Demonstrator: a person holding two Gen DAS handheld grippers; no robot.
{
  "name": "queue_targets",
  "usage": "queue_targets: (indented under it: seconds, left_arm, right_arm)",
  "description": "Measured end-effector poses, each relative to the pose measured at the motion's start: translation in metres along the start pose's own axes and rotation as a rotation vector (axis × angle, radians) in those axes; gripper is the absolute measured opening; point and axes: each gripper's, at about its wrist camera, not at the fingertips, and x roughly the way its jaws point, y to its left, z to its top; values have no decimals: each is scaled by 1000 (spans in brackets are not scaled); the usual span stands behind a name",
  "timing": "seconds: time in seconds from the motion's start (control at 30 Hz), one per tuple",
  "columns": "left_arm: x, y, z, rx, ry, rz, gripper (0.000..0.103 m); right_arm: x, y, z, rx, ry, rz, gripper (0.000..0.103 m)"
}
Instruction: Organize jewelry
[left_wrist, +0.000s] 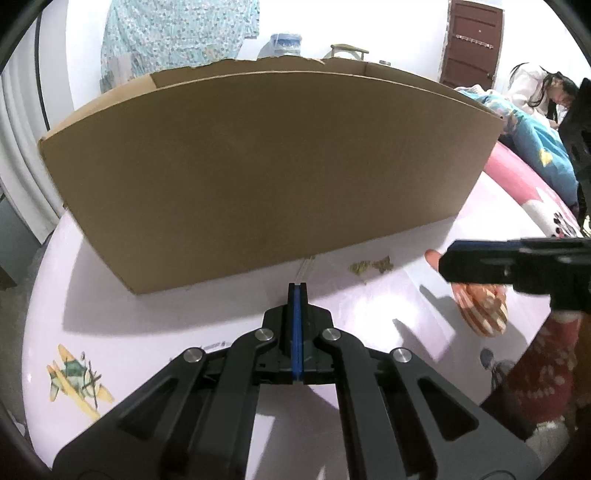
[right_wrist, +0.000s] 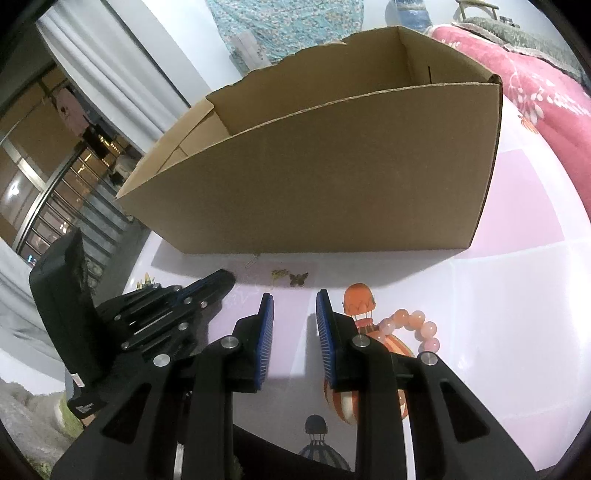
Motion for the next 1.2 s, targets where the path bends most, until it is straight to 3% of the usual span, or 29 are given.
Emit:
queue_targets:
  seconds: [0.4,0.7,1.07,1.13,1.17,1.2]
  left_arm:
    - [-20,22,-11,-56,3,-78,0]
    - [-20,44,8,-98,-56,-14,0]
    - [-13,57,21,-114,-67,29,0]
    - [-12,56,21,-117,-52,28,7]
    - [-12,53,19,-117,-41,24,15]
    - [-12,51,18,-114,-31,19,22]
  right_arm:
    - [2,13,11,-56,-20,-24,24]
    - [-4,1,35,-5,-109,-29,24]
    - [-2,-9,41,57,-136,-10,24]
    - [-2,-10,39,66,-134,-3,25]
    - [-3,-10,37,63,-130,4,29]
    - [-4,-10,34,58,-128,-2,39]
